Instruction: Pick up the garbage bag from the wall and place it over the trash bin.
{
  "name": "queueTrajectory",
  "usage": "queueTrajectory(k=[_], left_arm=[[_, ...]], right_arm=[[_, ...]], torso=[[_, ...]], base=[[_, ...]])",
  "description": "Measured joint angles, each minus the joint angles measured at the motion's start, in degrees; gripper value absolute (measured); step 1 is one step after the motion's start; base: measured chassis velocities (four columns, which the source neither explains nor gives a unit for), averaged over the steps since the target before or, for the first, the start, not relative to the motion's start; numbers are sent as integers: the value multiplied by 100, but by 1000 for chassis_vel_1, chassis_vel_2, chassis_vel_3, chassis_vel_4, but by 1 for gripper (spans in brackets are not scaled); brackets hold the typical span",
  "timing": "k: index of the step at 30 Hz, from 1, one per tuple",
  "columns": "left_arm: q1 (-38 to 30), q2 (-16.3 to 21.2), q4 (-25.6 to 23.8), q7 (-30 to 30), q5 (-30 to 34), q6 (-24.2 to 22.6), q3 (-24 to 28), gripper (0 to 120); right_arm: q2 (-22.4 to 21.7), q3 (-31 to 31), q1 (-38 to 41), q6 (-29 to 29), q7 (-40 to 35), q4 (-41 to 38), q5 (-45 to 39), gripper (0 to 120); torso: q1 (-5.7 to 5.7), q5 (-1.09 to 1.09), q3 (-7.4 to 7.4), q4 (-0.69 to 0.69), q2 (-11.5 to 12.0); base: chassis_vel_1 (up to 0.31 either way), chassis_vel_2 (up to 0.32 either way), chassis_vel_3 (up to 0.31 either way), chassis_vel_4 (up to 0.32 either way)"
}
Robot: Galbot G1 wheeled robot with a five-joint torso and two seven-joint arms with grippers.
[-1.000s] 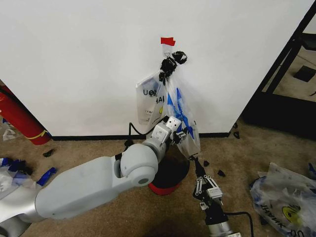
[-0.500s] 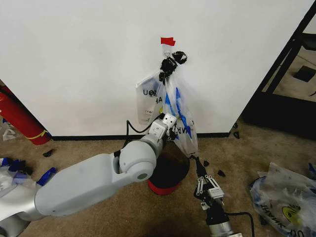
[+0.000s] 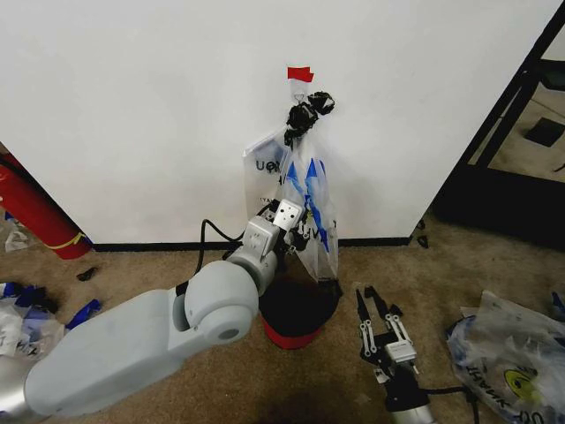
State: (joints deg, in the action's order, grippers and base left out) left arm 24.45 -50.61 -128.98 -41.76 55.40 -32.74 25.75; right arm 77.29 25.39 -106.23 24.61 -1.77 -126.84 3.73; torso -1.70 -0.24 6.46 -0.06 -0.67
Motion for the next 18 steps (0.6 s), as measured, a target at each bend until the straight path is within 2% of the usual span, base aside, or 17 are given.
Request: queueTrajectory(k=[3,6,7,13,15,18], left_arm=[[50,-9,-4,5,-30,6,-18,0],[54,-22,-12,6,-34,8,-25,0],[54,-22,-12,6,-34,8,-25,0],[42,-26,-17,-2,-38,9,-22,0],[55,-14,-23,-5,-41,9,-27,0],[92,22,-28,-15,-43,6,-49,0]], right_arm=[[-265,111,133,-240,51,-144,-164,51],[-653,284,641,-601,17,-135,-310,66],[-653,284,641,-601,17,-135,-310,66],[-1862,118,2044,-1360,-59,353,-1213,92],[-2032,46,2221,-1426,-58,407,-1323,94],[-2604,-369,2954,-1707,-27,576,-1634,100]], torso=[[0,0,0,-2,0],[0,2,0,2,0],[0,2,0,2,0],[-1,3,1,0,0],[-1,2,1,1,0],[-1,2,1,0,0]], base=[[0,0,0,0],[0,0,0,0],[0,0,0,0],[0,0,0,0],[0,0,0,0],[0,0,0,0]])
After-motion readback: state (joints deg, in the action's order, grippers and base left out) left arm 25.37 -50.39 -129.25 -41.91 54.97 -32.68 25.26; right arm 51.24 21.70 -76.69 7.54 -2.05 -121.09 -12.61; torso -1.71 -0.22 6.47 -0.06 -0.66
